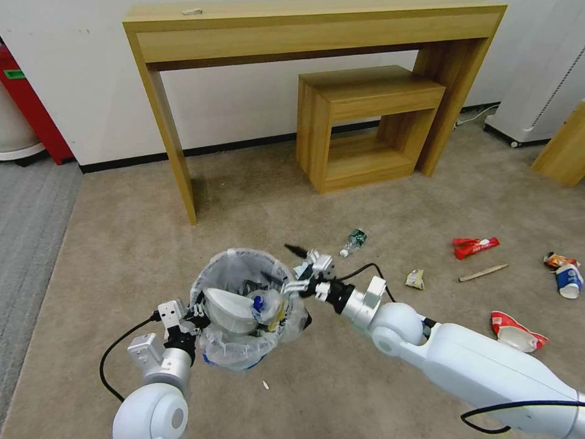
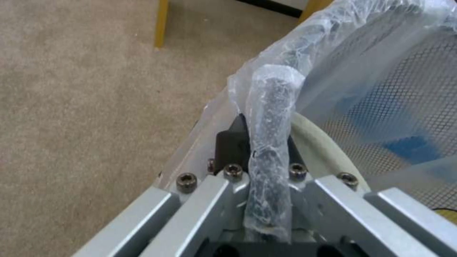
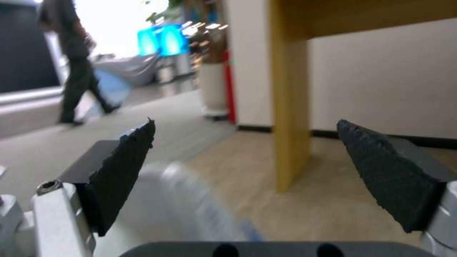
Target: Pick up the trash bin and place the garbage on the floor into it.
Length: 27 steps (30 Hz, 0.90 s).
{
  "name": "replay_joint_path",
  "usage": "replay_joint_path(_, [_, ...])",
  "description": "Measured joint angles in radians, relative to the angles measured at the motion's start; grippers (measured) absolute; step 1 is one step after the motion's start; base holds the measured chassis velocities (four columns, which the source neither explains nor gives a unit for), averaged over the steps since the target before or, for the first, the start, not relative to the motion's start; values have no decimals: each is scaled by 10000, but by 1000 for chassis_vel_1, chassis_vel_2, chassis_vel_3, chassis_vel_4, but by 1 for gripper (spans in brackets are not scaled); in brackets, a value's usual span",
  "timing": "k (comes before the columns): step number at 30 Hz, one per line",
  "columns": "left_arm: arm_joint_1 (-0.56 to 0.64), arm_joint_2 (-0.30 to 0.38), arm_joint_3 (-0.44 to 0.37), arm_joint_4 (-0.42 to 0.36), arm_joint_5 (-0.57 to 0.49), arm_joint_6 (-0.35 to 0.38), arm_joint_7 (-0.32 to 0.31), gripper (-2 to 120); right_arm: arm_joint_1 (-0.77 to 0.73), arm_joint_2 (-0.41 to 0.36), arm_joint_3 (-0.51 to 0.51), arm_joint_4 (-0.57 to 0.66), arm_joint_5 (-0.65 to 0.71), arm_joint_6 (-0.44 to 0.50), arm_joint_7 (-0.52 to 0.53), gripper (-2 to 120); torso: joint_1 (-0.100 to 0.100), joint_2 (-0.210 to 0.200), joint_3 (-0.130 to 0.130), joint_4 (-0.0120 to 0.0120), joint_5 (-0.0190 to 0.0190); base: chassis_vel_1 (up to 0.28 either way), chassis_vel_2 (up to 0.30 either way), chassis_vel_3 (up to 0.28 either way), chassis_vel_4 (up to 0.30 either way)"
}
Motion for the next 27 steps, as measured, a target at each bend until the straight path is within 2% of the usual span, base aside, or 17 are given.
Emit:
replay_joint_path(2, [-23,45,-18,33,3,0,-2,1,-379,-26,944,207,156,-178,481,100,0,1,-1,2,-3,0,0,0,0])
replay_joint_path(4, [-29,63,-25,35,-1,-2,-4,1,-497,-71,1191,247,191,-253,638,100,0,0,0,2,0,0,0,0,0])
replay_joint_path(7, [-32,198,-30,37,-114,92,-55,1,-1328,-611,2455,326,274,-695,1583,100,0,0,-1,2,-1,0,0,0,0])
replay_joint_path(8, [-32,198,-30,37,-114,92,-55,1,-1328,-611,2455,326,274,-695,1583,100,0,0,-1,2,-1,0,0,0,0])
replay_joint_path(11, [-51,353,-76,61,-235,185,-91,1,-2223,-1178,3665,265,331,-1034,2162,100,0,0,-1,-3,1,0,0,0,0])
replay_joint_path(12, [-51,353,-76,61,-235,185,-91,1,-2223,-1178,3665,265,331,-1034,2162,100,0,0,-1,-3,1,0,0,0,0])
replay_joint_path(15, [-74,468,-116,99,-291,258,-97,1,-3062,-1527,4714,-17,231,-1181,2644,100,0,1,0,-1,2,0,0,0,0])
replay_joint_path(22, [-37,669,-439,89,-368,472,-270,1,-4361,-1647,5917,-339,-408,-751,2825,100,0,0,-1,-1,-1,0,0,0,0])
replay_joint_path(27, [87,846,-824,78,-378,623,-486,1,-4804,-1482,6197,-599,-829,-411,2842,100,0,0,-1,2,-1,0,0,0,0])
